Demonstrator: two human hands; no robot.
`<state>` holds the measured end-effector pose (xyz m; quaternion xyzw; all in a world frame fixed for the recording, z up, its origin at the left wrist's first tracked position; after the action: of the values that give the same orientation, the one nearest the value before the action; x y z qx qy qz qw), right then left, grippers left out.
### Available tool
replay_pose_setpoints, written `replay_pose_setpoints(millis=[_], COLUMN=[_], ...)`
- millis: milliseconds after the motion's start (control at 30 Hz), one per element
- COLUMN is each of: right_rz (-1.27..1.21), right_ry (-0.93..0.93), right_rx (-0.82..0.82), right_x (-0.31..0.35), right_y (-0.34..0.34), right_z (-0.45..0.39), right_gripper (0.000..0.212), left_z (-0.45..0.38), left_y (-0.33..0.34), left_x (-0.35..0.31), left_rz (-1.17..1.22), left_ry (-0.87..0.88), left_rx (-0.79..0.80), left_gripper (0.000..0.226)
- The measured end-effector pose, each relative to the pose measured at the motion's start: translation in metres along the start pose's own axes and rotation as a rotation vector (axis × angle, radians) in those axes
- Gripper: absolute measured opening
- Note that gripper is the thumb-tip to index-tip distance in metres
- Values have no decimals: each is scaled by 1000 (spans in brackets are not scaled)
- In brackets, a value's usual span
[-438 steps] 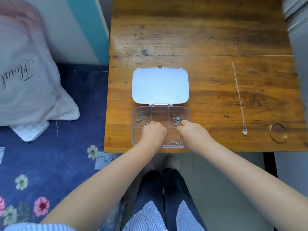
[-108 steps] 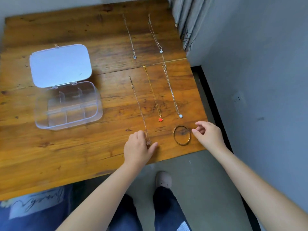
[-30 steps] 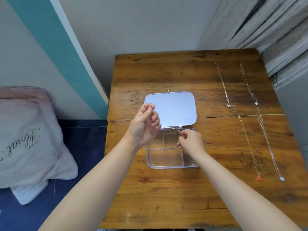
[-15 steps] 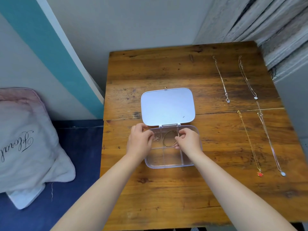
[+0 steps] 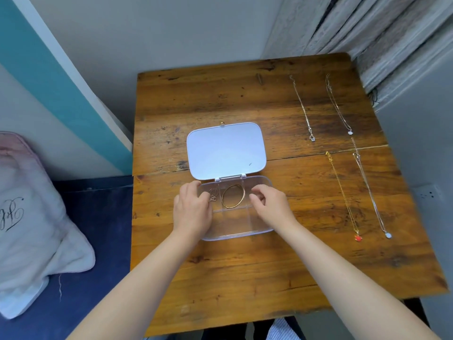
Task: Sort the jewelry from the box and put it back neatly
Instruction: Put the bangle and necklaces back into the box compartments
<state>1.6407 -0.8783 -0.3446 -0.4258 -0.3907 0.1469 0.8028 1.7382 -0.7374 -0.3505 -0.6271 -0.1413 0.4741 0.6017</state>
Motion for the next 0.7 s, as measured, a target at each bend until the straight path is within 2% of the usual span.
replay_pose_setpoints(millis=[67,133,200,300,400,467,533,600,700], right_rz=[-44,-22,101,343,452,436,417,416,458], right_ry=[-49,-43,20,175,157,50,-54,-153,-268], right_rx=[-103,-210,-228,-48,185,200,214,240,279], right_x=[-19,-52,-92,-154,-191,-202,-209,-215,-222], right_y=[-22,-46,-66,-80,-74,-69,-69,-73,-79], right_z=[18,37,50,63,70,70,67,61,52], right_gripper=[17,15,16,34,46,36,25,20,16], left_z=[3,4,5,7,8,7,3,-2,-5], left_y=[-2,1,10,31,63,85,107,124,134], left_x=[-16,-36,-61,-104,-147,-171,-188,-198,-205], left_rz=[53,78,94,109,131,122,107,51,-12], left_ry=[58,140,233,378,452,425,309,179,86], left_rx=[-56,-65,-53,-15,31,85,123,142,110], left_gripper=[2,11,16,7,22,22,20,25,28])
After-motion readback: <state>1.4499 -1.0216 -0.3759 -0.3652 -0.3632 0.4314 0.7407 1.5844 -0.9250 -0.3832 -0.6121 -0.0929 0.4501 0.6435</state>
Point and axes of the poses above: each hand's wrist, its own z-axis away from the middle knuckle, its own y-axis out of the palm, x = y × z, the point moved 2 cm from there along -z, towards the middle knuckle, and after that the axes turned 11 degrees about z, right-handed, at the moved point
